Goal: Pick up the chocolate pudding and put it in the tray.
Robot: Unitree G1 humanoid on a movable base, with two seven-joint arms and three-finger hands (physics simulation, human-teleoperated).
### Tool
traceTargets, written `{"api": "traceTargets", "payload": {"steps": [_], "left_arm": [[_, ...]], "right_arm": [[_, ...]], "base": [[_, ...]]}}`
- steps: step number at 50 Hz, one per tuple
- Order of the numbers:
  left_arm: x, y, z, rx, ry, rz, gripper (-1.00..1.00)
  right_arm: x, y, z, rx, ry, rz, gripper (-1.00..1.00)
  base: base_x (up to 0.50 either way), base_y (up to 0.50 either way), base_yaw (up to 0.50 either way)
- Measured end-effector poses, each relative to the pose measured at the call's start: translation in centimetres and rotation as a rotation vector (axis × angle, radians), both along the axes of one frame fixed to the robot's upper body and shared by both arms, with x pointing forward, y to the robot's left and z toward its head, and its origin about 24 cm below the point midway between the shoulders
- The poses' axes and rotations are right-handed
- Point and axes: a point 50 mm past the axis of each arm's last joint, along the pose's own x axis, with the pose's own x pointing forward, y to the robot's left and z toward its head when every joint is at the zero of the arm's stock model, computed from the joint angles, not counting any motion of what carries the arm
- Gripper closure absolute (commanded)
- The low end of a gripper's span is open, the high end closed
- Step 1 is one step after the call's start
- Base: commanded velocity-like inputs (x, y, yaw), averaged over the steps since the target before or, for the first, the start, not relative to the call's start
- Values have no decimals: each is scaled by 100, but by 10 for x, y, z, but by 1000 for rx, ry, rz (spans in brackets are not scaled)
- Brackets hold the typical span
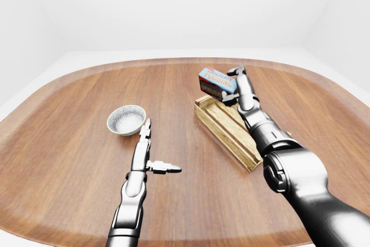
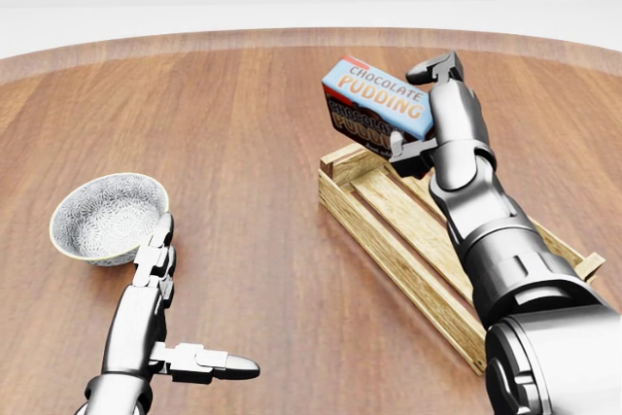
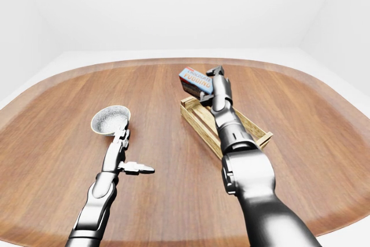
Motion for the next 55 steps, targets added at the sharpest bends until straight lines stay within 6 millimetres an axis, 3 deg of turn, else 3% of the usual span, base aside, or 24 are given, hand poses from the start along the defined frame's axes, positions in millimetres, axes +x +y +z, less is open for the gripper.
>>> {"api": "traceTargets", "payload": {"steps": [55], "left_arm": [[0, 0, -1, 2, 7, 1, -100]], "right_arm": [[-19, -52, -36, 38, 83, -152, 100]], "base": [[0, 0, 0]]}}
